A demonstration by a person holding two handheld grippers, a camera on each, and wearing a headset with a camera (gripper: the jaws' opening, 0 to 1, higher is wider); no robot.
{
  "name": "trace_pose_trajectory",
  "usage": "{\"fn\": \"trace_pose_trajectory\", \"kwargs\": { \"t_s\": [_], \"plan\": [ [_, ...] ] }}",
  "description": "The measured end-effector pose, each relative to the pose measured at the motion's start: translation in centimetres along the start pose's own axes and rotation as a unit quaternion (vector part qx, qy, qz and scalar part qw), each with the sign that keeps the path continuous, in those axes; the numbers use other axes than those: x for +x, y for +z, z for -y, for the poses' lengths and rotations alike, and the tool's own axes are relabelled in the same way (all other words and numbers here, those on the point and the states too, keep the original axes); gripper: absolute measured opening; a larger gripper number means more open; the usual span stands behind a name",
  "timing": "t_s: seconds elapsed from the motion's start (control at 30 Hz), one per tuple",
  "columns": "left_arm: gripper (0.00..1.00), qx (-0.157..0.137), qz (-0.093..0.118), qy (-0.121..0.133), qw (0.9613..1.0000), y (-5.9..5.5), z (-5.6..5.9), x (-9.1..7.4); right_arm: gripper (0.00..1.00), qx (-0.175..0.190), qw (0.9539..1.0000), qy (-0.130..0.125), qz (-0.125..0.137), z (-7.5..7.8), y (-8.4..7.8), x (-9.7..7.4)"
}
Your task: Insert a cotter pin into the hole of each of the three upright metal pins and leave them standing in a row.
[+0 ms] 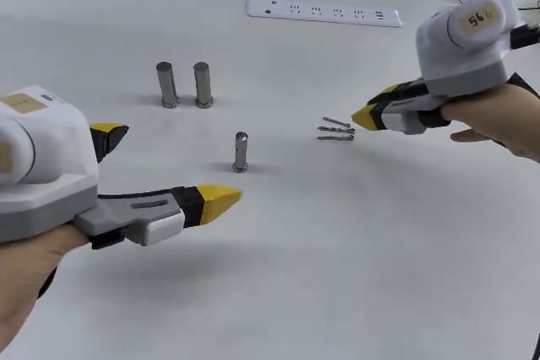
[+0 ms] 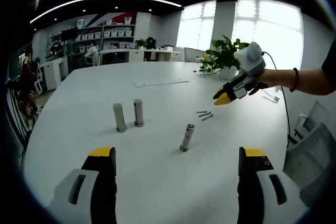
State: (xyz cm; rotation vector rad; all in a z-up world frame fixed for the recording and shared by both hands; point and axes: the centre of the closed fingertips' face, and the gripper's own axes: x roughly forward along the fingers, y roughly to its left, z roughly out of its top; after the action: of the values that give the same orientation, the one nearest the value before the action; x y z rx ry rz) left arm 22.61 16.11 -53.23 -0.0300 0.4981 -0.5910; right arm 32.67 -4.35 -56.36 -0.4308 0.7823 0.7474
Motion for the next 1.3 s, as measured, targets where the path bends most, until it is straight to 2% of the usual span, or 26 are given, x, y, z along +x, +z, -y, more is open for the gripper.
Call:
{"fn": "trace_pose_trajectory", "kwargs": {
  "t_s": [0.1,0.5,0.87,1.07,1.13,1.17,1.3],
  "plan": [
    [0.99,-0.007,0.001,0.002,1.0000,-0.1,0.0,-0.1,0.14,-0.024,0.9995,0.002,-0.021,0.1,-0.5,0.6],
    [0.99,-0.005,-0.003,0.011,0.9999,-0.4,-0.1,-0.3,0.08,-0.031,0.9982,0.033,-0.040,-0.4,-0.4,2.4],
    [0.92,-0.002,0.002,0.027,0.9996,-0.2,-0.8,-0.6,0.05,-0.036,0.9960,0.054,-0.060,-0.3,-0.9,3.6],
    [0.91,-0.002,-0.004,0.022,0.9997,-0.5,-0.6,-0.6,0.03,-0.028,0.9952,0.065,-0.067,-0.6,-1.0,4.0],
    [0.91,-0.002,-0.005,0.021,0.9998,-0.6,-0.6,-0.6,0.02,-0.033,0.9937,0.069,-0.082,-0.9,-1.5,4.1],
    [0.91,-0.003,-0.005,0.021,0.9998,-0.6,-0.6,-0.6,0.00,-0.048,0.9939,0.068,-0.072,-0.8,-1.1,4.1],
    [0.90,-0.003,-0.005,0.021,0.9998,-0.5,-0.6,-0.6,0.00,-0.038,0.9934,0.070,-0.083,-0.8,-1.4,3.8]
  ]
}}
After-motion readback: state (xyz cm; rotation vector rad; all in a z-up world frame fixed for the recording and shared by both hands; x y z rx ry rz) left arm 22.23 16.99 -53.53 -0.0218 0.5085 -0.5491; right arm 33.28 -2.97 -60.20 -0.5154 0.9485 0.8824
